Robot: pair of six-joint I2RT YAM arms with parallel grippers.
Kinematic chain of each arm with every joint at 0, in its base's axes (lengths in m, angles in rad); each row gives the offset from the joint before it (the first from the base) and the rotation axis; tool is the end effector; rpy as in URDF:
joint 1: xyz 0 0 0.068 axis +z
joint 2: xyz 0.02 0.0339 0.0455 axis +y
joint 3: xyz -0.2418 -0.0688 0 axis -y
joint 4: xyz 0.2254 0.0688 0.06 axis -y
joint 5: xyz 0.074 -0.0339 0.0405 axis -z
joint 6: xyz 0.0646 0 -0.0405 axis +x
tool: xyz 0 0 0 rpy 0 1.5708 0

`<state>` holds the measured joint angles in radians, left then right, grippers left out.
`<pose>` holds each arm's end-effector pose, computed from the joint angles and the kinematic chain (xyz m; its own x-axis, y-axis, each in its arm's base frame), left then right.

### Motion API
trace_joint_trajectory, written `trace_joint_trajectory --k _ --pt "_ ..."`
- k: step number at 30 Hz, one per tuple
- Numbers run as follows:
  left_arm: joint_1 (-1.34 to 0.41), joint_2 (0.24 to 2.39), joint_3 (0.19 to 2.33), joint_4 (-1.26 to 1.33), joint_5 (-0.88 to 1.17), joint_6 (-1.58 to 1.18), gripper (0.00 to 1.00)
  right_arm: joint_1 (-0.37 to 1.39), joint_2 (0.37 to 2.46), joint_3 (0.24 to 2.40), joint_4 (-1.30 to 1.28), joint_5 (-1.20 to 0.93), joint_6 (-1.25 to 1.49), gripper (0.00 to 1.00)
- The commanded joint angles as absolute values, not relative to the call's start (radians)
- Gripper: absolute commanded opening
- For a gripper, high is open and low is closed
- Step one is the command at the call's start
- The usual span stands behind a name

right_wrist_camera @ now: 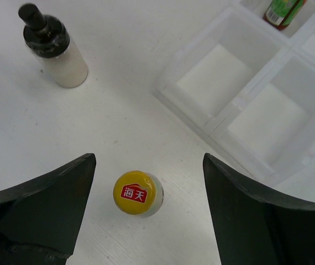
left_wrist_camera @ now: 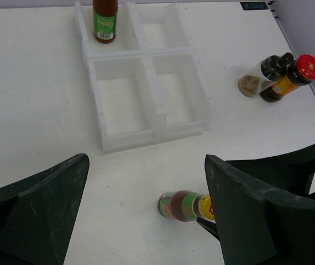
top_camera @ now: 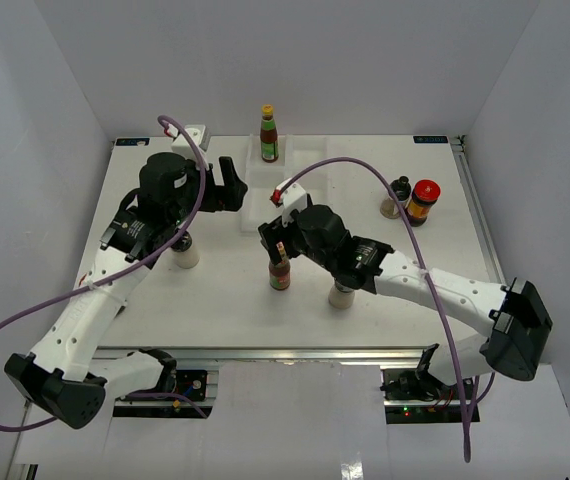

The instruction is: Organize the condiment bottles

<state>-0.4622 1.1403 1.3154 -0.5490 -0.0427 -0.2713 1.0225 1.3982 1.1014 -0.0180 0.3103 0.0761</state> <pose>0.2336 -0.1133 0.3810 -0.4248 -0.0875 -0.9010 0.3073 0.9223 -0.2344 0.1943 0.2802 0.3012 -0.2112 -0.2069 -0.9553 -0.6471 0.7621 -0.0220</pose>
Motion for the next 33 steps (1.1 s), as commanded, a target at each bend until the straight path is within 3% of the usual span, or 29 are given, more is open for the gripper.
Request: trace_joint_trajectory --k 1,5,13,22,33 --pt "-0.465 1.149 1.384 -0.575 0.123 -0.233 0.96 1.026 1.279 1.203 -0.085 0.421 0.061 0.86" --pt "-0.474 1.196 1.377 -0.616 0.212 -0.222 0.95 1.025 1.186 1.217 -0.150 0.523 0.071 0.90" --pt "-0.636 1.270 1.320 -0.655 0.073 -0.224 0.93 1.024 1.012 1.159 -0.200 0.671 0.096 0.92" --pt "-0.760 1.355 1.324 -0.698 -0.073 -0.273 0.89 1.022 0.968 1.126 -0.218 0.696 0.098 0.93" --pt "-0.836 1.458 1.341 -0.757 -0.179 -0.331 0.76 1.023 0.945 1.114 -0.224 0.697 0.103 0.94"
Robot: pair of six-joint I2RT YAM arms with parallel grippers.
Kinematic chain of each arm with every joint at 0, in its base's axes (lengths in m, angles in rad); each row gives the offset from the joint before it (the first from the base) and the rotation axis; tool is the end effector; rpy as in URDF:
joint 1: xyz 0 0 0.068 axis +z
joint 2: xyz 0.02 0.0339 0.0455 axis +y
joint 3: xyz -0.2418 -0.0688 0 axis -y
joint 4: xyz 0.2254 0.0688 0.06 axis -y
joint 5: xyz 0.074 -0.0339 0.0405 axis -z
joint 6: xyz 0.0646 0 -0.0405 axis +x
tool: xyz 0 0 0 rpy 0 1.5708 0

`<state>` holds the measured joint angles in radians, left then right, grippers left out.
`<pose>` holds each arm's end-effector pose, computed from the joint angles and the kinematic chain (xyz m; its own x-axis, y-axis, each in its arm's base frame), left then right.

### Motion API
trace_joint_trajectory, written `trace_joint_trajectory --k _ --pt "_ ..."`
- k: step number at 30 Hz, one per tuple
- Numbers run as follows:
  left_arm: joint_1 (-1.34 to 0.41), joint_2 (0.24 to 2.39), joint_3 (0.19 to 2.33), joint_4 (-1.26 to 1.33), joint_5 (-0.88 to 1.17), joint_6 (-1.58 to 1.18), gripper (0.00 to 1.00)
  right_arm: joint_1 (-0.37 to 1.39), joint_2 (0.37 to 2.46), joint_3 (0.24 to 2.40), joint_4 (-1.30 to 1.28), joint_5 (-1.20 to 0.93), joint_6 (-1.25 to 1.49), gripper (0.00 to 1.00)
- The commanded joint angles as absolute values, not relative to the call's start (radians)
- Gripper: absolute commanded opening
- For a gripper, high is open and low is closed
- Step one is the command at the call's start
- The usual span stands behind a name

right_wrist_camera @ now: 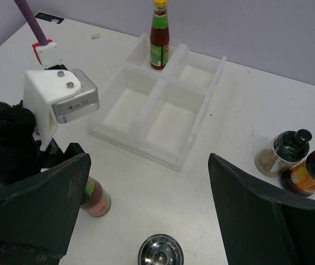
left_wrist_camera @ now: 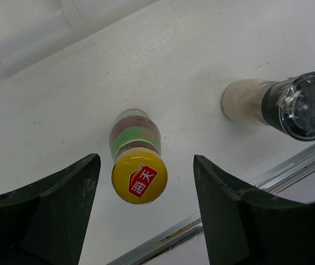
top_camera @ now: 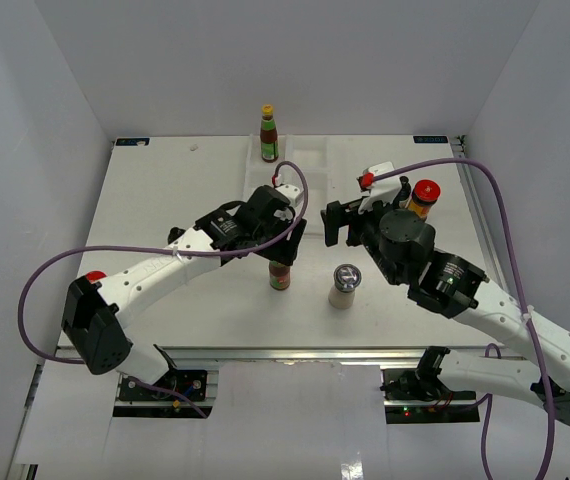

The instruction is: Organize the condiment bottles

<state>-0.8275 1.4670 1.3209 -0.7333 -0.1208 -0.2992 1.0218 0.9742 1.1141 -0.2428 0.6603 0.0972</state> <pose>0.2187 -0.2265 0.2741 -0.6983 0.3273 -0.6366 0.4951 0.8632 -0.0992 0.1503 0.1698 0.3915 -0.0878 0.0033 -0.9961 -0.3485 0.9367 0.0338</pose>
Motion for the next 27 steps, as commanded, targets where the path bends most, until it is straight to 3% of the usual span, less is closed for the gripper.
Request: trace_joint_trajectory --k 1,8,17,21,27 --pt "-0.837 1.459 1.340 -0.758 -0.183 -0.334 0.75 1.022 0.940 1.111 -0.223 0.698 0.103 0.94" --pt "-0.839 1.475 1.339 -0.765 -0.212 -0.343 0.62 1.022 0.929 1.097 -0.218 0.707 0.100 0.94" --pt "-0.841 1.502 1.380 -0.806 -0.205 -0.355 0.00 1.022 0.927 1.089 -0.210 0.717 0.091 0.94" --pt "-0.841 1.508 1.472 -0.859 -0.241 -0.380 0.00 1.022 0.923 1.089 -0.210 0.718 0.091 0.95" --pt "-0.836 1.640 1.860 -1.014 -0.433 -0.349 0.00 1.021 0.917 1.088 -0.206 0.715 0.094 0.95"
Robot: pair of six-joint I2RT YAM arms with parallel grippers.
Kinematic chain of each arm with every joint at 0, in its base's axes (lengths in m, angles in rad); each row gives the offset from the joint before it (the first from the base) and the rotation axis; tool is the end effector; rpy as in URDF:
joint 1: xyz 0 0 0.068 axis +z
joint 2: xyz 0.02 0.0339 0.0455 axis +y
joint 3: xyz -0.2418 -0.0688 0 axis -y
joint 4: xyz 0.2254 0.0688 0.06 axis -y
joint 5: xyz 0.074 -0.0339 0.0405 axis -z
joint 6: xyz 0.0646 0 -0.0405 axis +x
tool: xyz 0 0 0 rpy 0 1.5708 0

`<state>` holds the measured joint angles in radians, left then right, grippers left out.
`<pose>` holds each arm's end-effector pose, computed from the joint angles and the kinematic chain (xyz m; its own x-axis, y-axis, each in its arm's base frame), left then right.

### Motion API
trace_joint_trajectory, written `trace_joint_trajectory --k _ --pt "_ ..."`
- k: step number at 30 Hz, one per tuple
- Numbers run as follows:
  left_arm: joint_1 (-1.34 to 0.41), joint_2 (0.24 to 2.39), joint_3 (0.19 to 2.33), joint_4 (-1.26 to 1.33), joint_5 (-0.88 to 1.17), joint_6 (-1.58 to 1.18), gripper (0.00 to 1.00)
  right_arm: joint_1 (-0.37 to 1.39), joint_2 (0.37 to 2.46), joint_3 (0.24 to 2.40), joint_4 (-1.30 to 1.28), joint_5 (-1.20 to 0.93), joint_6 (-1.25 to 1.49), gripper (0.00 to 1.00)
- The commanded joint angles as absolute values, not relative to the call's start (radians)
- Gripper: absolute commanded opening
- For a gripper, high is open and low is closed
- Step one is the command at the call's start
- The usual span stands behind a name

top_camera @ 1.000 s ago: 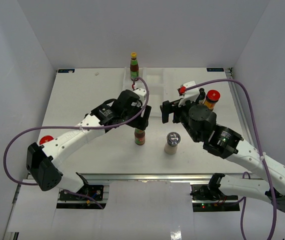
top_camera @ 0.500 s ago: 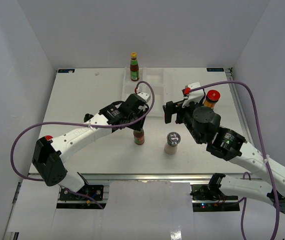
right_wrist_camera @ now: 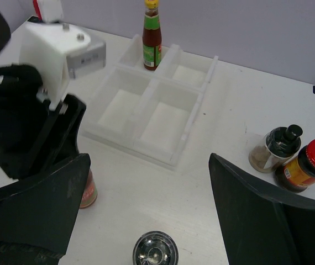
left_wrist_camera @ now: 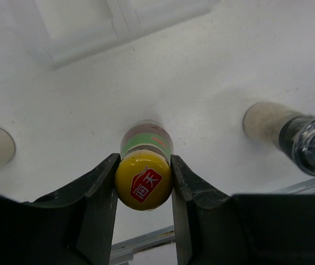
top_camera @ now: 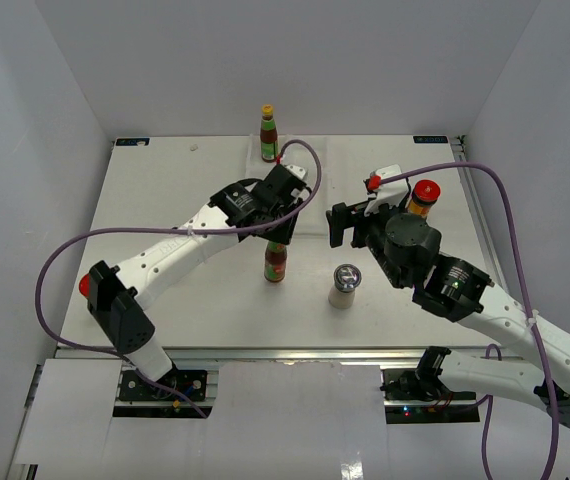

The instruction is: Organize the condiment bottles

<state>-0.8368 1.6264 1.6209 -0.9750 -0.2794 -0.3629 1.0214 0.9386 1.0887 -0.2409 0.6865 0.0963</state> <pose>0.2376 -0.2367 0.3006 -0.7371 0.3077 -0.6017 0.3736 0.9275 0.0166 0.1469 0.1615 0.3904 -0.0789 0.0136 -0.9968 -0.3240 0.9453 0.0385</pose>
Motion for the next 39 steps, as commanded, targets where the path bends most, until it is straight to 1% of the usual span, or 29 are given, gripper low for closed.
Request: trace_joint_trajectory --k 1,4,7,10,18,22,24,30,36,39 --pt "-0.832 1.673 1.929 -1.035 -0.449 -0.335 0.00 1.022 0.916 1.087 -0.205 0.715 0.097 0.95" --pt "-0.815 1.783 2.147 -1.075 -0.459 -0.288 0.00 1.019 0.911 1.078 -0.200 0.723 0.104 0.95" --pt "-0.793 1.856 2.275 -1.079 -0.473 -0.253 0.00 1.017 0.908 1.073 -0.199 0.724 0.107 0.95" --pt "-0.757 1.887 2.334 -1.027 -0.477 -0.219 0.00 1.016 0.906 1.074 -0.194 0.728 0.096 0.95" --pt "-0.605 1.937 2.372 -0.836 -0.400 -0.142 0.00 1.012 0.898 1.056 -0.160 0.753 0.065 0.95" --pt "-0.566 1.946 2.352 -0.737 -0.391 -0.101 0.00 1.012 0.891 1.033 -0.132 0.752 0.062 0.95" --pt "-0.555 1.953 2.344 -0.677 -0.383 -0.074 0.00 1.011 0.890 1.022 -0.119 0.752 0.060 0.95" --pt "-0.519 1.997 2.364 -0.601 -0.369 -0.045 0.00 1.008 0.903 1.020 -0.094 0.757 0.041 0.95" --pt "-0.496 2.012 2.310 -0.476 -0.311 -0.027 0.00 1.006 0.908 1.016 -0.070 0.770 0.028 0.95" --pt "-0.493 2.043 2.331 -0.441 -0.311 -0.007 0.00 1.006 0.908 1.013 -0.060 0.772 0.027 0.95"
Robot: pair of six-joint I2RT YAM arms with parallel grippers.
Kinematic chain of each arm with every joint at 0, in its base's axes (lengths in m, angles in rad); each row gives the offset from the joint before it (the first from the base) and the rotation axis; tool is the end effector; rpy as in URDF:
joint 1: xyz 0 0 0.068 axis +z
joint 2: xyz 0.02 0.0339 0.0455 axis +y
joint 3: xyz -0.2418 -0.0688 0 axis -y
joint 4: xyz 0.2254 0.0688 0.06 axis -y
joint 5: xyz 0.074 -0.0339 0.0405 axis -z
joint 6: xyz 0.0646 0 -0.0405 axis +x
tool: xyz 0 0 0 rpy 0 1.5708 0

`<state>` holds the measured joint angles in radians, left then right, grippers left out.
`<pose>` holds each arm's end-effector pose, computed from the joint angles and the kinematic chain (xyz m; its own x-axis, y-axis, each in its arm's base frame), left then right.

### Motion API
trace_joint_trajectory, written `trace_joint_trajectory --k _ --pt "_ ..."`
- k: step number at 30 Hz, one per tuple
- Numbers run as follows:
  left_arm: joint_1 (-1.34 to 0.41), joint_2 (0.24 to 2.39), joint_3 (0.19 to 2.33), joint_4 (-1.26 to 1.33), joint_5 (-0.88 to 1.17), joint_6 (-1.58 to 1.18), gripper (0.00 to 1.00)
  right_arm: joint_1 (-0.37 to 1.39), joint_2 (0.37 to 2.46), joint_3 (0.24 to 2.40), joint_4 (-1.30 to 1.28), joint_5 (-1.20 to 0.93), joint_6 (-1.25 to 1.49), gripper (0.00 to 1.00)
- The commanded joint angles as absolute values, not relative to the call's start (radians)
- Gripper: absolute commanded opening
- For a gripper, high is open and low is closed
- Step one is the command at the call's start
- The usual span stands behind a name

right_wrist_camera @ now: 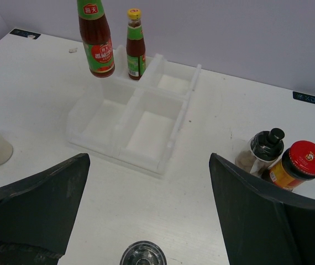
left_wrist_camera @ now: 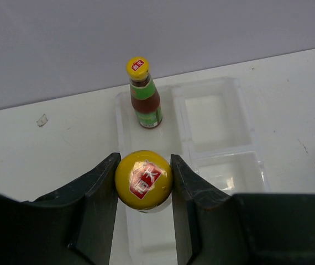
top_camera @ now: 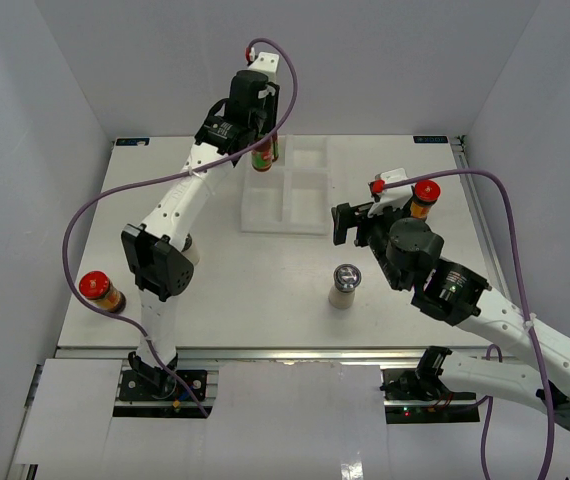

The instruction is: Organize the condiment bottles

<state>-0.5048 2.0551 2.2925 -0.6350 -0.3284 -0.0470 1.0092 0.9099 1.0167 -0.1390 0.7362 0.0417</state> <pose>0.4146 -0.2053 0.3865 -0.3478 0.1414 -0.9268 0.1814 0.9800 0.0814 0.1491 0.1556 0.3841 -0.0284 0.0129 -0.9995 -0.2689 0.9630 0.0201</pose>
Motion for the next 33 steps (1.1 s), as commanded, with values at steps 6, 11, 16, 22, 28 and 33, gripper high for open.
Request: trace_joint_trajectory --k 6,11,16,22,28,33 --pt "-0.475 2.064 2.281 -0.343 -0.274 0.011 0.00 1.004 0.899 0.996 -0.052 0.775 0.024 0.95" --pt "-0.463 2.085 2.262 -0.286 -0.265 0.011 0.00 1.002 0.896 0.986 -0.035 0.798 0.005 0.95" --pt "-0.454 2.103 2.244 -0.232 -0.249 0.012 0.00 0.997 0.897 0.980 -0.021 0.810 -0.011 0.95" --pt "-0.442 2.140 2.241 -0.202 -0.220 0.011 0.00 0.991 0.886 0.966 0.000 0.821 -0.049 0.96" --pt "-0.436 2.159 2.210 -0.133 -0.199 0.029 0.00 0.977 0.887 0.925 0.084 0.839 -0.086 0.96" --pt "-0.429 2.182 2.206 -0.095 -0.193 0.041 0.00 0.972 0.906 0.922 0.096 0.831 -0.090 0.96"
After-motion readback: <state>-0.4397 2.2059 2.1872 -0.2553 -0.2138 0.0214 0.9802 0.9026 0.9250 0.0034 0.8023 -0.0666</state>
